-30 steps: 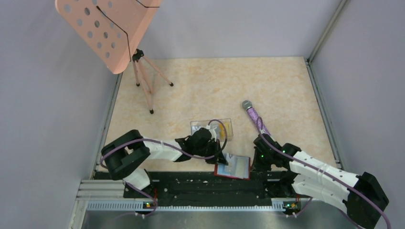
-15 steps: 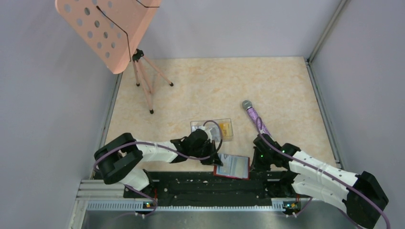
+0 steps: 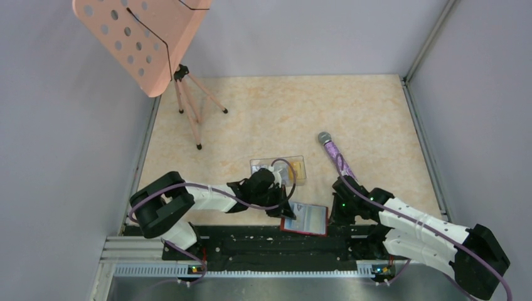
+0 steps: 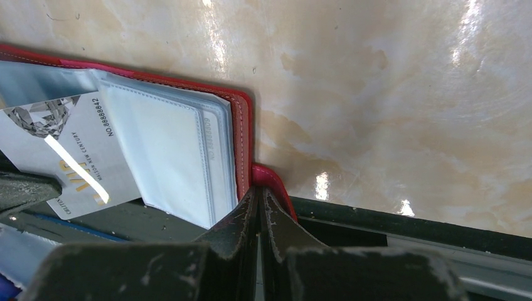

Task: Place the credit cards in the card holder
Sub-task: Insert the credit card into the card holder.

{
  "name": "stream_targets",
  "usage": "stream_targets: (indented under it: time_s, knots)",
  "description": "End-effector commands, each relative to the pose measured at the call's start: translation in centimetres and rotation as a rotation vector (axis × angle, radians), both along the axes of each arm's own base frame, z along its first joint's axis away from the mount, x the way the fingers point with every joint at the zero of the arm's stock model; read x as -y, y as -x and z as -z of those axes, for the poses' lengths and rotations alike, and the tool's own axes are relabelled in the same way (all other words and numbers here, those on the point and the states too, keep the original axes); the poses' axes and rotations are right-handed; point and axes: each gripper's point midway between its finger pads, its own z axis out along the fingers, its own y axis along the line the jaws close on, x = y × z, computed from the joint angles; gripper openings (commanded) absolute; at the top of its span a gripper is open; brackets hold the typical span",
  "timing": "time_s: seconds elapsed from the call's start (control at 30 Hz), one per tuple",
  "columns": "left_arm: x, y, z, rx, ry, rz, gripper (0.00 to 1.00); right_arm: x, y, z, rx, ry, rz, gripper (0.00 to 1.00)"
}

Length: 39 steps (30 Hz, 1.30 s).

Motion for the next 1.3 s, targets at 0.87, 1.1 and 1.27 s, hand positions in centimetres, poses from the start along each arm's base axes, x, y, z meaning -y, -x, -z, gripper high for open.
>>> stream_targets:
  time_s: [0.87, 1.1, 1.27]
  knots:
    - [1.1, -1.8, -2.9, 0.108, 0.011, -0.008, 0.00, -1.0, -0.6, -0.4, 0.035, -0.042, -0.034, 0.00]
    - [1.7, -1.7, -2.1, 0.087, 0.026, -0.003, 0.00, -0.8, -0.4, -0.2, 0.028, -0.038, -0.036, 0.00]
    - [1.6, -1.6, -1.1, 0.073, 0.013, -0.005, 0.00, -0.7, -0.3, 0.0, 0.024, -0.034, -0.035, 0.00]
